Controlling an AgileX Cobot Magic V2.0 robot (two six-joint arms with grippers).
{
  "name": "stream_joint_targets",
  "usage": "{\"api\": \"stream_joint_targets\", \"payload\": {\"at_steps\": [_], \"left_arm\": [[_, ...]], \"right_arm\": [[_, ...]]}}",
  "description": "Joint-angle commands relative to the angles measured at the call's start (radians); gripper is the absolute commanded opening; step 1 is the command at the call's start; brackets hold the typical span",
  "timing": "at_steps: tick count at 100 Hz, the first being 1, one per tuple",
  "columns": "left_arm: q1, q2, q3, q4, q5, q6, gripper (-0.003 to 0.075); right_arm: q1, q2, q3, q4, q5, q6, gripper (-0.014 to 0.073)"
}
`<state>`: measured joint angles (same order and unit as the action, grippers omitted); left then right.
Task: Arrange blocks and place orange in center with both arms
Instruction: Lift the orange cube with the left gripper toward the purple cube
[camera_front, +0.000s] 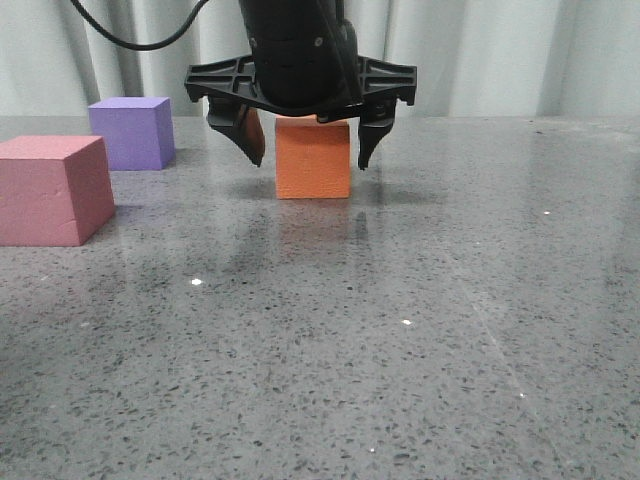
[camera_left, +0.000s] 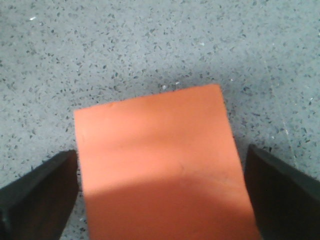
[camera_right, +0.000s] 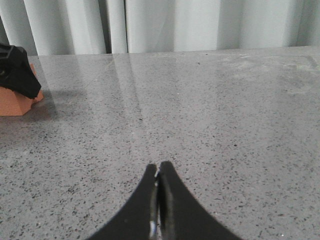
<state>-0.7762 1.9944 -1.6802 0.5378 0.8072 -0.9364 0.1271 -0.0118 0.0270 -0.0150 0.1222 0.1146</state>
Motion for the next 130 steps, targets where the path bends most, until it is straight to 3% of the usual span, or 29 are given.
{"api": "stream_joint_targets", "payload": {"at_steps": [1,19,31,79,98,130], "left_arm": [[-0.005,-0.056,-0.034,0.021,-0.023,-0.010,0.0540],[-0.005,-0.056,-0.034,0.029,-0.023,-0.010,0.0237],[-0.005,-0.071,-0.036,0.029,-0.023,0.028,0.0116],[0.017,-0.306,0.046,0.127,-0.008,0.099,0.0111],[0.105,-0.418,0.207,0.129,-0.025,0.094,0.0111],[0.275,-0.527,0.403,0.091,-0.164,0.092,0.0111]], "right_arm": [[-0.005,-0.019,-0.013,0.006,-0.089,-0.007,-0.0067],[-0.005,-0.019,-0.013,0.006,-0.089,-0.007,-0.0067],[-0.005,-0.019,-0.013,0.006,-0.089,-0.007,-0.0067],[-0.005,-0.019,-0.013,0.006,-0.089,-0.007,-0.0067],[-0.005,-0.019,-0.013,0.006,-0.089,-0.007,-0.0067],[-0.005,-0.019,-0.013,0.006,-0.089,-0.007,-0.0067]]}}
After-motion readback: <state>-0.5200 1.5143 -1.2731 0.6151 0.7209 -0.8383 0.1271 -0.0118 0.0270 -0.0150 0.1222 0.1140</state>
